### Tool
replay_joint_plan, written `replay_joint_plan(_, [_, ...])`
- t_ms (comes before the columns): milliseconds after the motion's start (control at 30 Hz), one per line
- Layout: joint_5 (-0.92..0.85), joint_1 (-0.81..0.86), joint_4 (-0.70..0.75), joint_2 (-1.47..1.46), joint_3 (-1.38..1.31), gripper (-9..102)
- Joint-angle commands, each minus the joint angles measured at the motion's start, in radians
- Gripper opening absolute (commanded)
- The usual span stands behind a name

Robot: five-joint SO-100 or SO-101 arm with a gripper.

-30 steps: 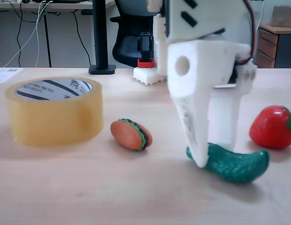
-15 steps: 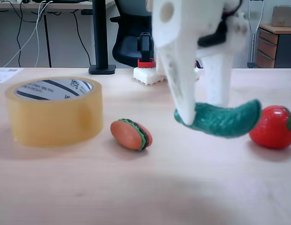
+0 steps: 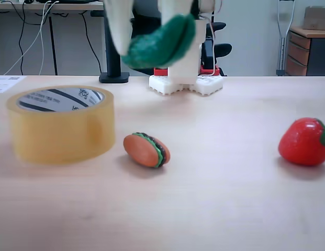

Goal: Grasp a cucumber and put it in the hole.

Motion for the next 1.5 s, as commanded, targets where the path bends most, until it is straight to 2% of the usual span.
replay_joint_plan(0, [0.008,0.092,0.008,0.123,-0.081,9])
replay_joint_plan(267, [0.008,0.267,0.02,0.149,-0.081,10])
replay_joint_plan(533, [0.008,0.365,0.063,0.129,-0.08,9])
replay_joint_plan(900, [0.008,0.399,0.123,0.138,-0.002,10])
replay_joint_plan(1100, [0.008,0.42,0.224,0.141,0.018,7])
replay_joint_plan(1467, [0.002,0.422,0.268,0.176,0.043,6])
